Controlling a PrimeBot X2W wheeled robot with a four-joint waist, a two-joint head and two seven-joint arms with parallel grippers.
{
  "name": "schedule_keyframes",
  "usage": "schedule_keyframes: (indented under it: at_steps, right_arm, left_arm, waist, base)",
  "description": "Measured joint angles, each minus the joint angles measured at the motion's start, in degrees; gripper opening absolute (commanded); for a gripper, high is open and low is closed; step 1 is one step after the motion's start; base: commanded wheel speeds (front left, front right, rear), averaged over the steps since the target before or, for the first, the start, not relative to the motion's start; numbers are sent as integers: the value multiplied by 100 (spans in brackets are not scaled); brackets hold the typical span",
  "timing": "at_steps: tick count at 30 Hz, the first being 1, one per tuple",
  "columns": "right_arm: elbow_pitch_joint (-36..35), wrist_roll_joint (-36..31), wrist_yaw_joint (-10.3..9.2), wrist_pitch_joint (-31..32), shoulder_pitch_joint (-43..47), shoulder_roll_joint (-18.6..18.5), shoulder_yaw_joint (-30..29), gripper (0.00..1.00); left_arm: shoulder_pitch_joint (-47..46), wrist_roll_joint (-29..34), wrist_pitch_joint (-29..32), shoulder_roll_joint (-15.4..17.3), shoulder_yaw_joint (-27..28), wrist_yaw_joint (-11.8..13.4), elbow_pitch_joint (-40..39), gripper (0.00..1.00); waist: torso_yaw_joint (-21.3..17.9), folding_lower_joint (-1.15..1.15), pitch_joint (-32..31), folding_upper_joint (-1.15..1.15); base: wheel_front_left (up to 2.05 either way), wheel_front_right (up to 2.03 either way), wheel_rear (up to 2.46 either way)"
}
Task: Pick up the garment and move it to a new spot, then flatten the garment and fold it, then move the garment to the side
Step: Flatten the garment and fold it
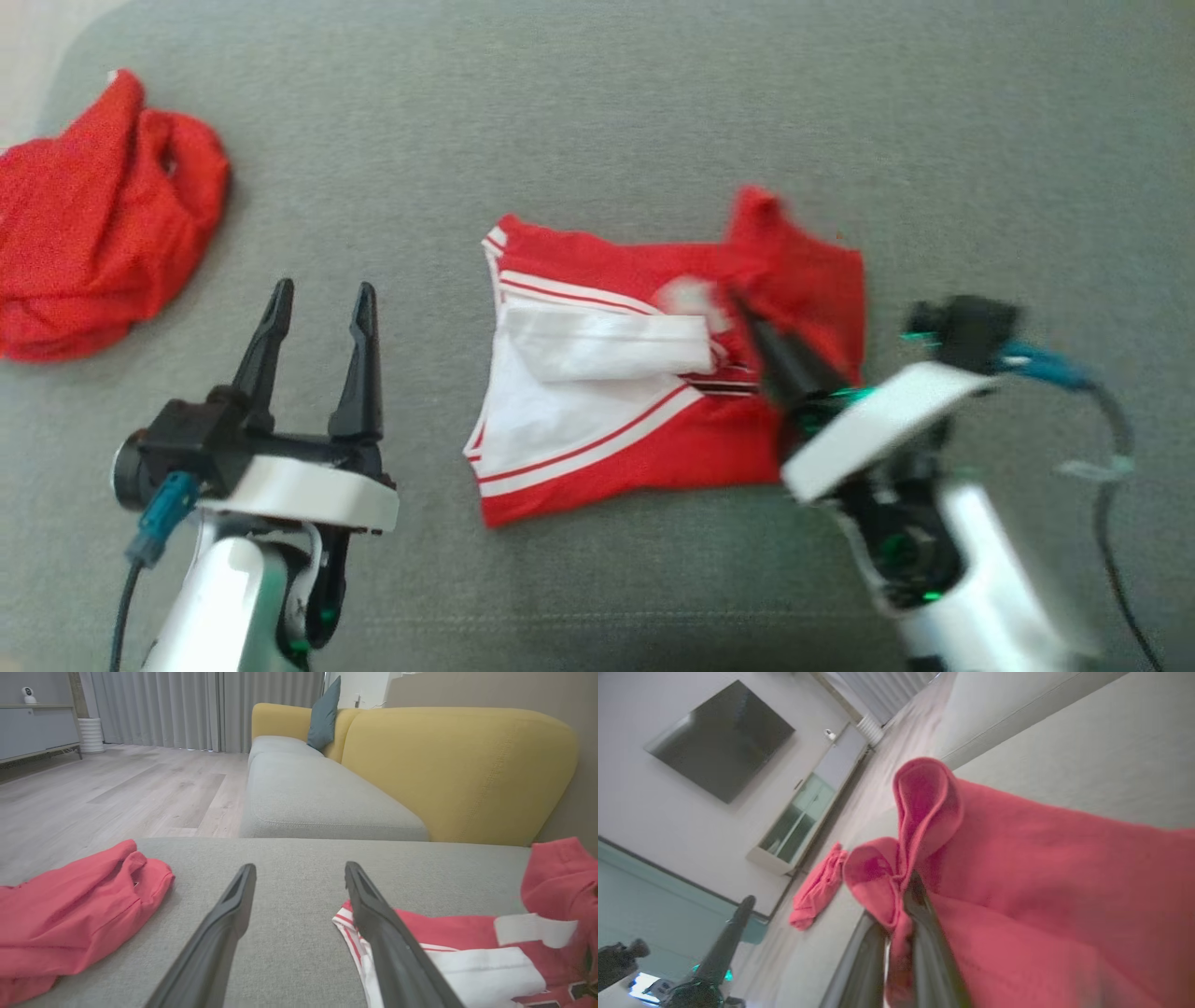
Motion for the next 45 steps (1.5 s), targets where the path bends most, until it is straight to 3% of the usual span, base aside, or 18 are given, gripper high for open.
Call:
schedule_keyframes:
  at_steps: [6, 15, 16, 17, 18, 26, 29, 35, 39, 45]
  right_arm:
    - [1063, 847, 0, -876, -675, -22, 1499, 0]
    - [2075, 1482, 0, -1755, -1469, -93, 2513, 0]
    - [2140, 1591, 0, -1824, -1552, -99, 2602, 39]
    - [2218, 1690, 0, -1915, -1628, -99, 2680, 87]
    - [2319, 1718, 0, -1976, -1707, -100, 2759, 100]
    - [2461, 1468, 0, -2811, -2247, -116, 3162, 100]
    - [2437, 917, 0, -3026, -2287, -112, 2762, 100]
    - [1961, -360, 0, -3120, -2062, -387, 1290, 100]
    - [1496, -1321, 0, -3039, -1340, -693, 229, 100]
    - [439, -2270, 0, -2332, 26, -684, -1115, 100]
  left_arm:
    - [0, -1, 0, -41, -131, 0, 68, 100]
    - [-74, -2, 0, -73, -131, -5, 125, 100]
    - [-85, -2, 0, -76, -130, -7, 126, 100]
    - [-89, -2, 0, -77, -129, -7, 133, 100]
    - [-91, -2, 0, -77, -127, -8, 149, 100]
    - [-97, -2, 0, -83, -116, -4, 219, 100]
    - [-96, -2, 0, -83, -93, 7, 219, 100]
    - [-77, -2, 0, -74, 5, 36, 192, 100]
    - [-63, -2, 0, -49, 37, 55, 162, 100]
    - [8, -1, 0, 57, 102, 111, 65, 100]
  waist:
    - [338, 0, 21, 0]
    - [555, 0, 204, 0]
    - [563, 0, 221, 0]
    - [568, 0, 239, 0]
    - [571, 0, 253, 0]
    - [492, 0, 253, 0]
    - [432, 0, 216, 0]
    - [283, 0, 119, 0]
    - [206, 0, 60, 0]
    - [125, 0, -54, 0]
  base:
    - [0, 0, 0]
    - [0, 0, 0]
    - [0, 0, 0]
    - [0, 0, 0]
    - [0, 0, 0]
    - [0, 0, 0]
    - [0, 0, 0]
    - [0, 0, 0]
    - [0, 0, 0]
    - [0, 0, 0]
